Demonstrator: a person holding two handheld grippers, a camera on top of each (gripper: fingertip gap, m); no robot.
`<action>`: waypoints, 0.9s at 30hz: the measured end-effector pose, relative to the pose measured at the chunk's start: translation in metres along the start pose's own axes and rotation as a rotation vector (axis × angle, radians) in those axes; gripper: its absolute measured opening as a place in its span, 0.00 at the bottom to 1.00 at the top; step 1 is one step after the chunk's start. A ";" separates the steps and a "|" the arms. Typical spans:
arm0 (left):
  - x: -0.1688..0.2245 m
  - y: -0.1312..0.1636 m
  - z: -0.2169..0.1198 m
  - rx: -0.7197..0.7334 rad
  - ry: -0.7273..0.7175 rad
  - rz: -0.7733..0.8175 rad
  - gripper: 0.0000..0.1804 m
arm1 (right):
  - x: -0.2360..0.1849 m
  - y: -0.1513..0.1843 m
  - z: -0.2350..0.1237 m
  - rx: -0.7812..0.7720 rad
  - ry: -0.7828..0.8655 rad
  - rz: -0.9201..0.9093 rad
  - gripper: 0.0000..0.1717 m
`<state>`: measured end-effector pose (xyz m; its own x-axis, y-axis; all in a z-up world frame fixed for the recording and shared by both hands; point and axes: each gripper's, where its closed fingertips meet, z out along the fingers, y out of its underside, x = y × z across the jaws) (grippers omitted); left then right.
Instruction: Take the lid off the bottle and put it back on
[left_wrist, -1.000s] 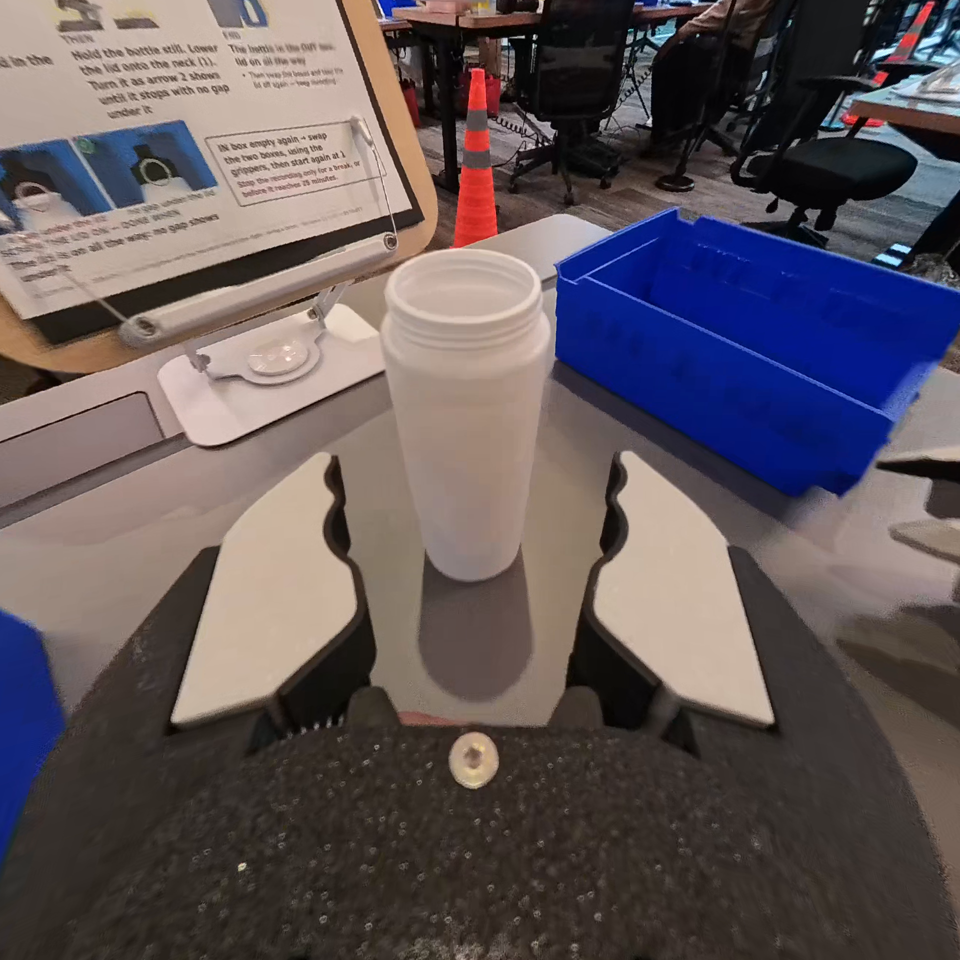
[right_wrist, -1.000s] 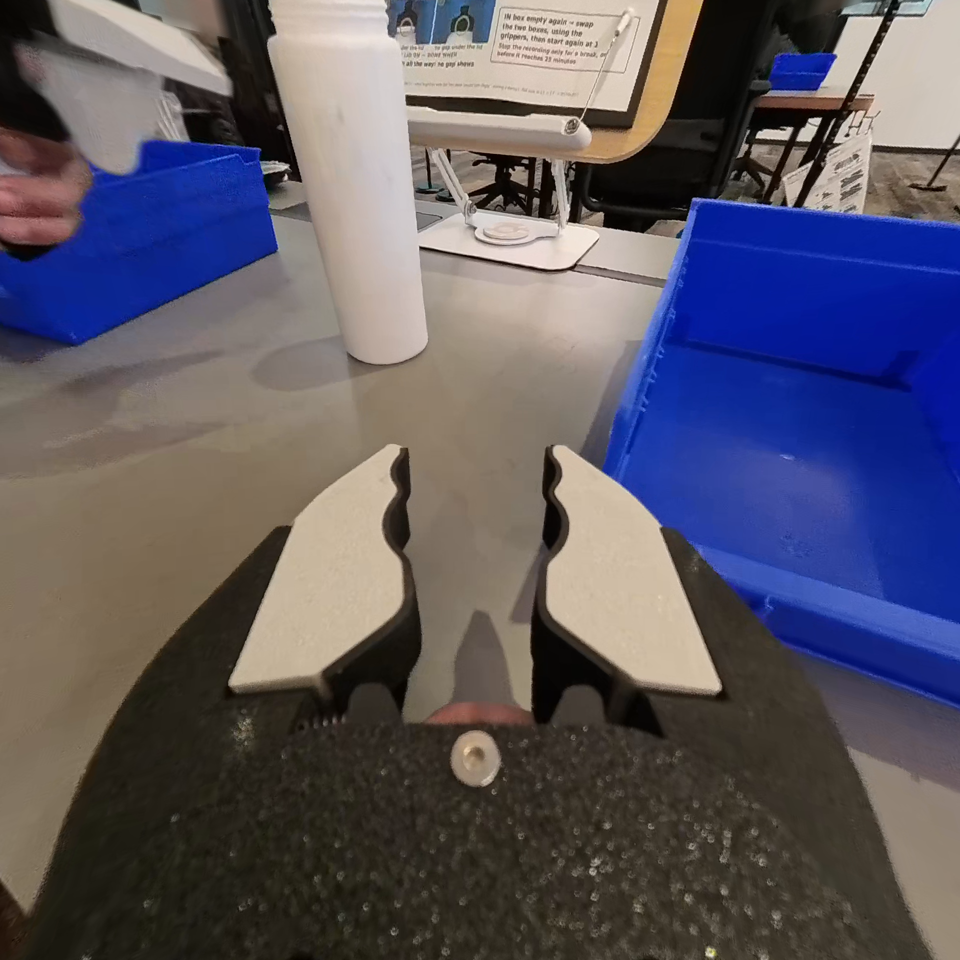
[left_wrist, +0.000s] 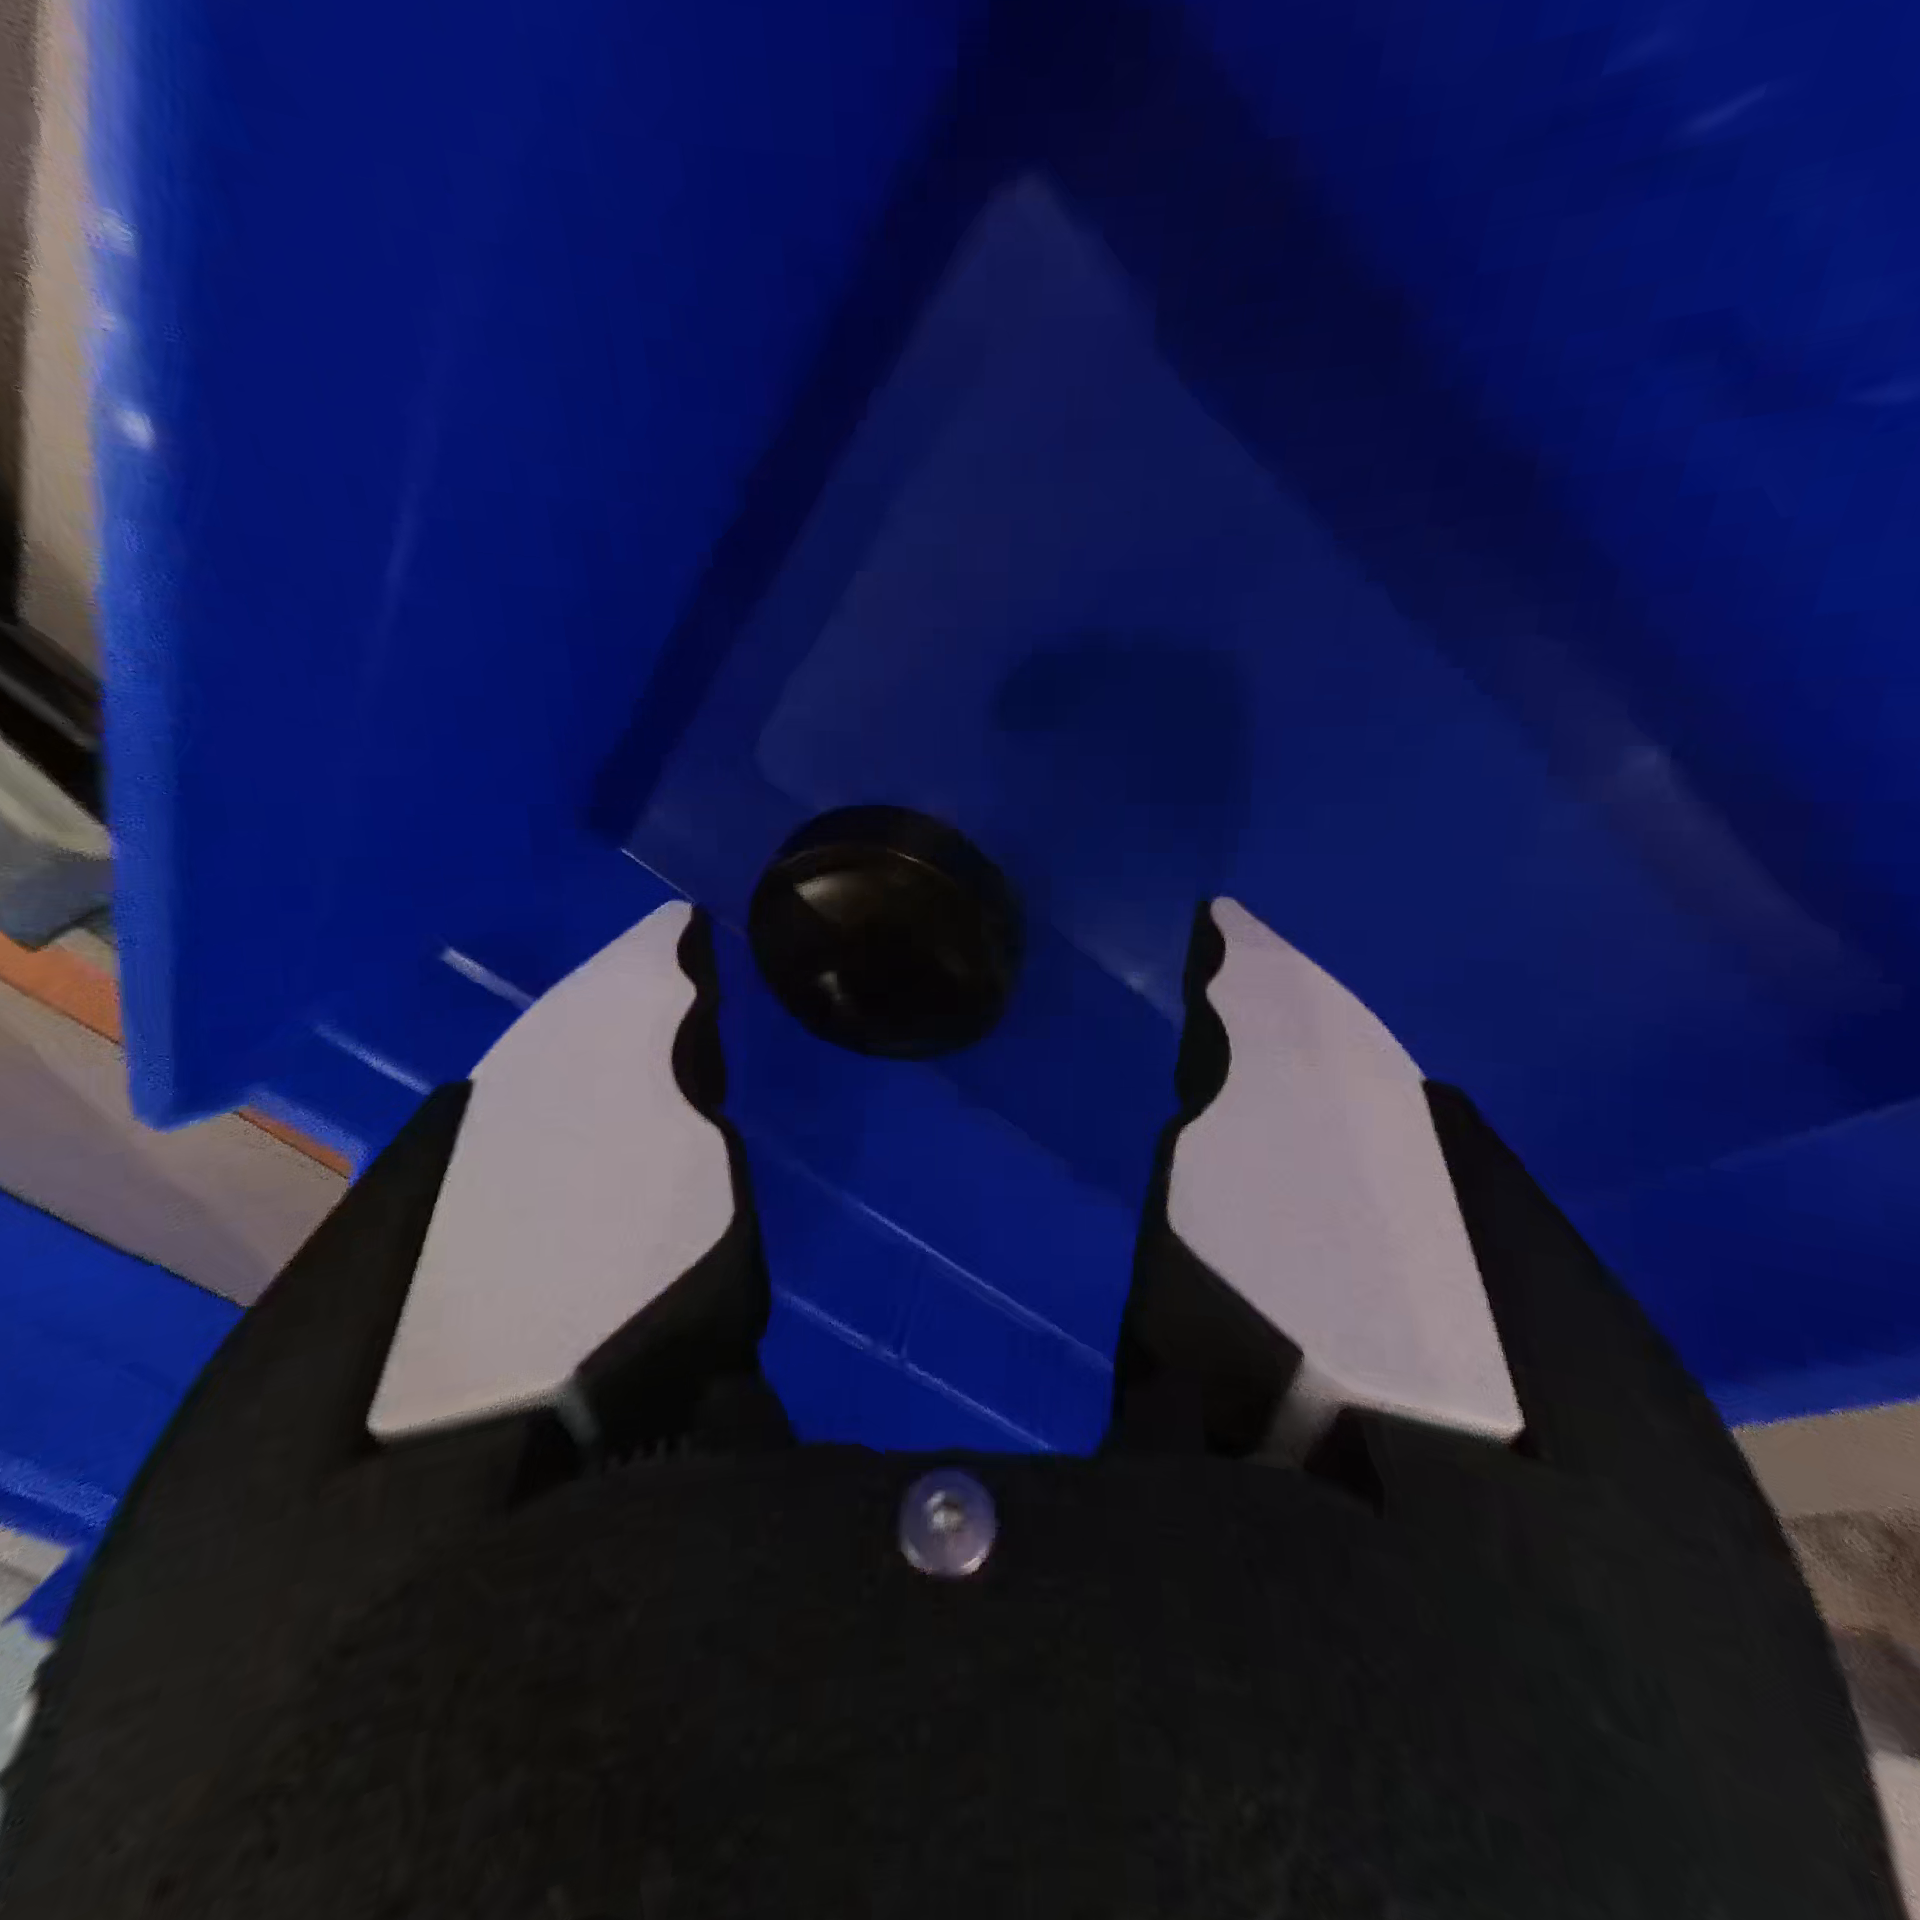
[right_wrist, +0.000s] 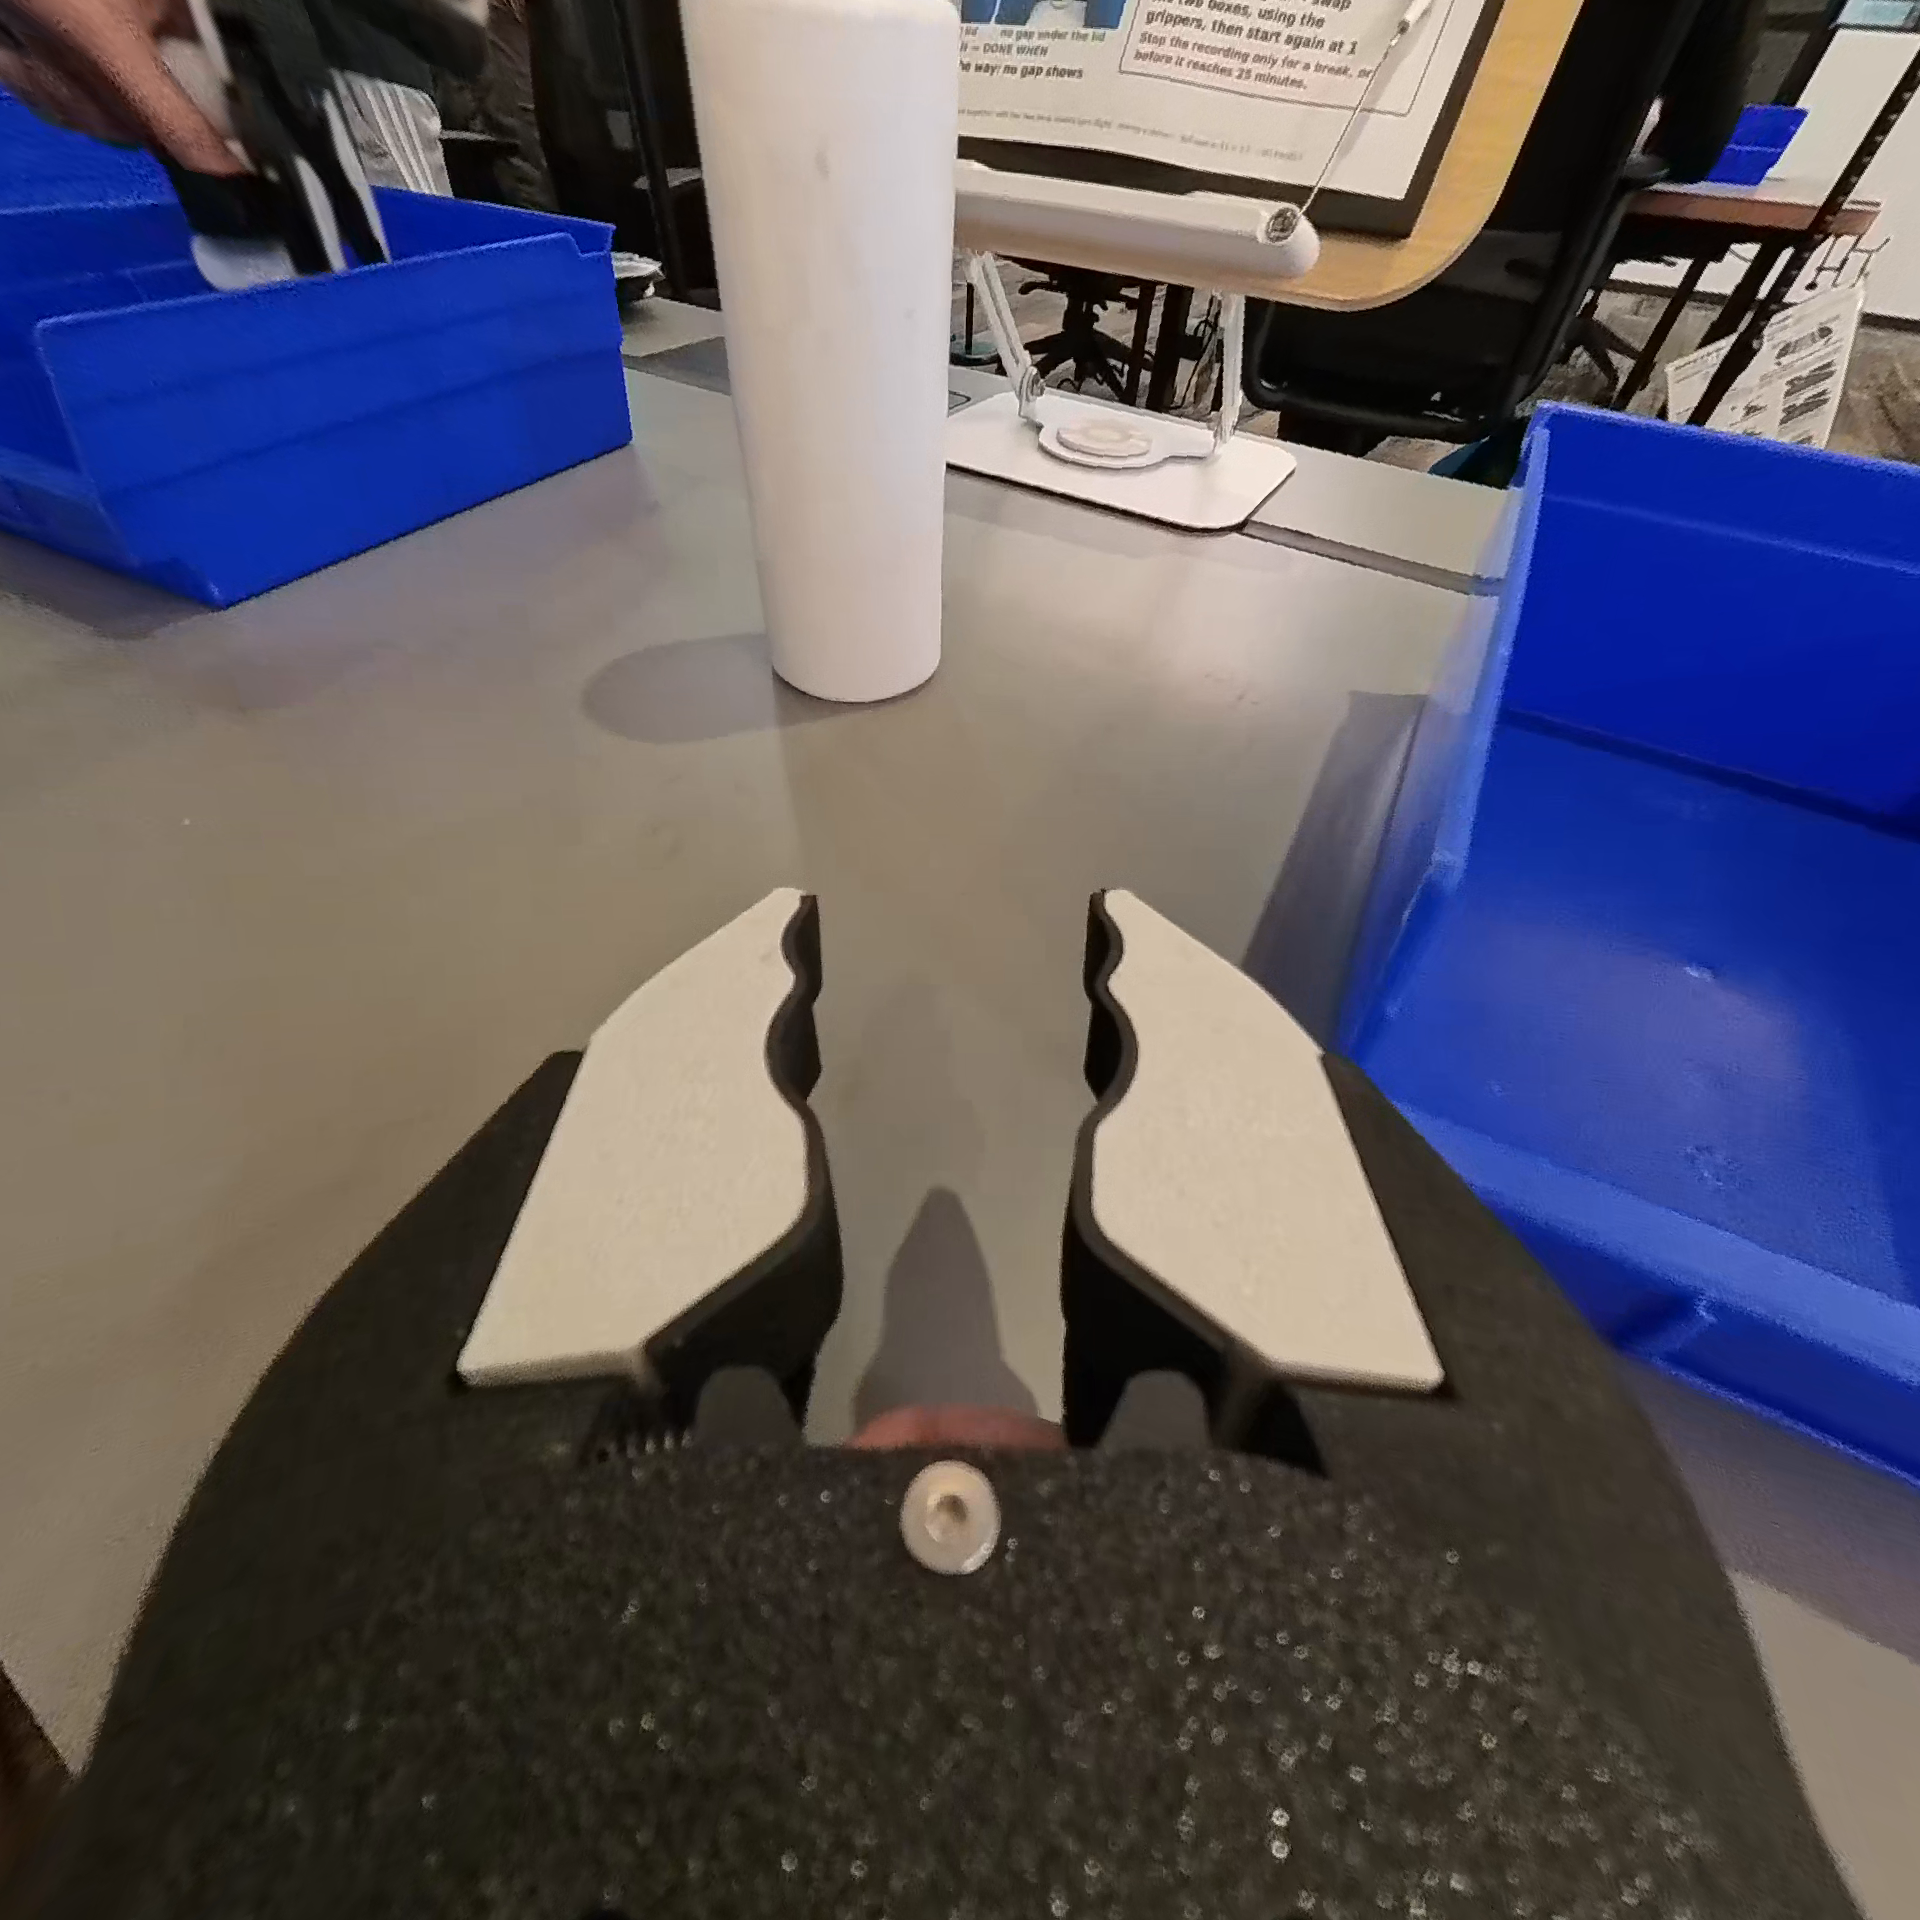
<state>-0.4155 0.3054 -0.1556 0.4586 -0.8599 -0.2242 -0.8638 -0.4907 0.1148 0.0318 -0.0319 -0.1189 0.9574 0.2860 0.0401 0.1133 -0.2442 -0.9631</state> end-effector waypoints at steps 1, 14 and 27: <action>-0.004 0.004 0.008 -0.040 -0.007 0.006 0.48 | 0.001 0.000 -0.001 -0.001 0.006 -0.007 0.28; -0.006 0.038 0.036 -0.179 0.053 0.072 0.37 | 0.003 0.005 -0.005 -0.031 0.059 -0.117 0.28; 0.040 0.013 -0.096 0.152 0.031 0.179 0.37 | -0.016 -0.004 0.006 -0.011 0.014 -0.158 0.28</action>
<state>-0.3888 0.2513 -0.0699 0.2996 -0.9363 -0.1835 -0.9523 -0.3052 0.0027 0.0146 -0.0295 -0.1176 0.9310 0.3088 0.1948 0.2658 -0.2074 -0.9415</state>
